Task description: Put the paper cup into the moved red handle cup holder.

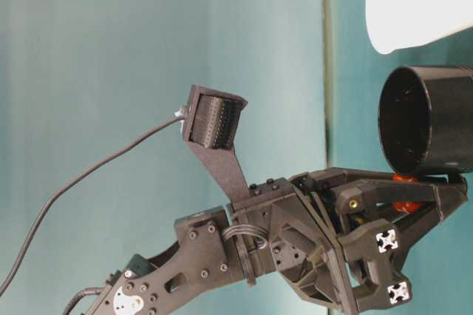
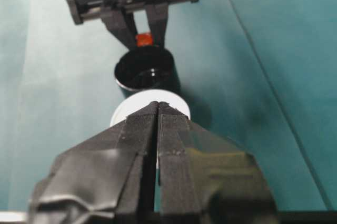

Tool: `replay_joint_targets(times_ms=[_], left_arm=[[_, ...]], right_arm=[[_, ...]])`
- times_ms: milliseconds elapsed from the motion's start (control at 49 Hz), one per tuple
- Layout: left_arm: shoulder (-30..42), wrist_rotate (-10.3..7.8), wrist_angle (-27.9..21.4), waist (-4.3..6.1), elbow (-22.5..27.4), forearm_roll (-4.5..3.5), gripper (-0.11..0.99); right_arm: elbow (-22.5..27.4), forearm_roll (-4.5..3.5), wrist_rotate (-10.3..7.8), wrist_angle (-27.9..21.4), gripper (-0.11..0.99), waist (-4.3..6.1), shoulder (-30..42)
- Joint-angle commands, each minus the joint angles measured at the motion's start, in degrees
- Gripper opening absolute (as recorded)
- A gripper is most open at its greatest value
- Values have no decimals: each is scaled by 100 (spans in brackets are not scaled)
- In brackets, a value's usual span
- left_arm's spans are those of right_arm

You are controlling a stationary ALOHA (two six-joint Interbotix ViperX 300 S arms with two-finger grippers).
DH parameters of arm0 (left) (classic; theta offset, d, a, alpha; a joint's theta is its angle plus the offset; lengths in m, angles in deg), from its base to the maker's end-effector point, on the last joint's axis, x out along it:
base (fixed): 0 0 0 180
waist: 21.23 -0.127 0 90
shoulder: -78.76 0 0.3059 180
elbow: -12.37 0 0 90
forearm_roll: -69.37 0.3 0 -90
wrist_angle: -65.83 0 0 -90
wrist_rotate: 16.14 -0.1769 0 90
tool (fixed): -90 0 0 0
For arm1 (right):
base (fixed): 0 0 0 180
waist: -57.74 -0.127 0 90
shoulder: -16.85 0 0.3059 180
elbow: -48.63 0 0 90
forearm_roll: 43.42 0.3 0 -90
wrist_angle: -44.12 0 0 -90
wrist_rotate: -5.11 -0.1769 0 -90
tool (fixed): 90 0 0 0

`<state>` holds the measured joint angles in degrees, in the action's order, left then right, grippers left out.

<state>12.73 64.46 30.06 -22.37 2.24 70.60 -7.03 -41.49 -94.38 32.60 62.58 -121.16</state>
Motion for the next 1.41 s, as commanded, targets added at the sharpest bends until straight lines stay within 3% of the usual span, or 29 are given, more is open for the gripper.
replay_joint_targets(times_ms=[0,511,817,960,1164,1389], left_arm=[[-26,-9,-9,26,53,26,26],[-70,53,9,-35,79,0,26],[-97,352,26,-44,44,0,26],[-123,308,167,-53,-18,0,26],[-158,246,536,18,-123,0,26],[-185,237,369,-9,-141,0,26]], right_arm=[[35,0,-53,26,-10,18,26],[-18,9,-62,26,-10,18,18],[-44,9,-70,26,-10,18,18],[-62,9,-70,26,-10,18,18],[-70,9,-70,9,-10,9,-18],[-70,9,-70,-202,-10,9,-105]])
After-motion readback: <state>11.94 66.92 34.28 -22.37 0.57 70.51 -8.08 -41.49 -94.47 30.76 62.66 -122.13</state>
